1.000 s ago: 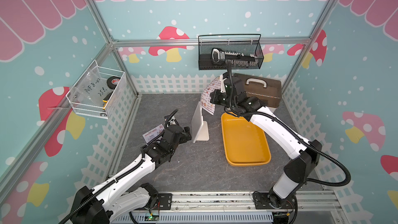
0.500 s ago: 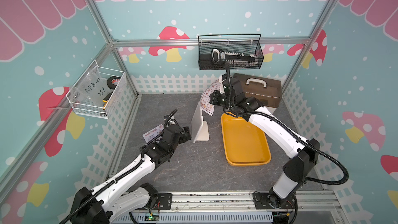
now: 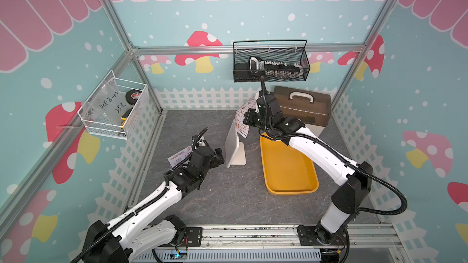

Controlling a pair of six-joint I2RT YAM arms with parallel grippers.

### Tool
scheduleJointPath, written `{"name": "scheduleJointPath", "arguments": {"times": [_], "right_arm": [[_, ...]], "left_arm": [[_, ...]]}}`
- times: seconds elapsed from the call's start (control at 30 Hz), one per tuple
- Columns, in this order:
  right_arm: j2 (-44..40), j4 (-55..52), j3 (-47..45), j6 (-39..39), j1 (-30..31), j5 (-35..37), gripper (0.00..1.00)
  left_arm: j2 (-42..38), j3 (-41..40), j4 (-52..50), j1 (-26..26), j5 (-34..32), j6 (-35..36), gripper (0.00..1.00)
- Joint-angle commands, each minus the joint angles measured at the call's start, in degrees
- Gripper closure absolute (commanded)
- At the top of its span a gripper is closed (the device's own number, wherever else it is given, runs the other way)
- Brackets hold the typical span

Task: Replace the menus in the menu holders
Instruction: Insert the menu into the menu holder.

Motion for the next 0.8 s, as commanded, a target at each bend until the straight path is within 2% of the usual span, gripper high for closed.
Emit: {"name": "scheduleJointPath", "arguments": {"times": [0.0,0.33,0.57,0.77], "right_arm": [[0.4,0.8,-0.7,1.4,0.8,4.0,1.00],[2.6,2.1,-0.7,2.1,3.5,7.4,1.00],[4.0,2.2,0.1,0.9,6.3,12.9,1.00],[4.8,2.5,0.1,1.1,7.0,14.4,1.00]], "left_arm": [[1.3,2.4,0.3,0.5,-1.4,0.8,0.02],[6.8,6.1,2.9,3.2,0.0,-0.6,0.02],[9.5,6.2,5.2,6.7,1.7,-2.4,0.02],[10.0,6.6,6.4,7.4,2.5,-3.2,0.02]]}}
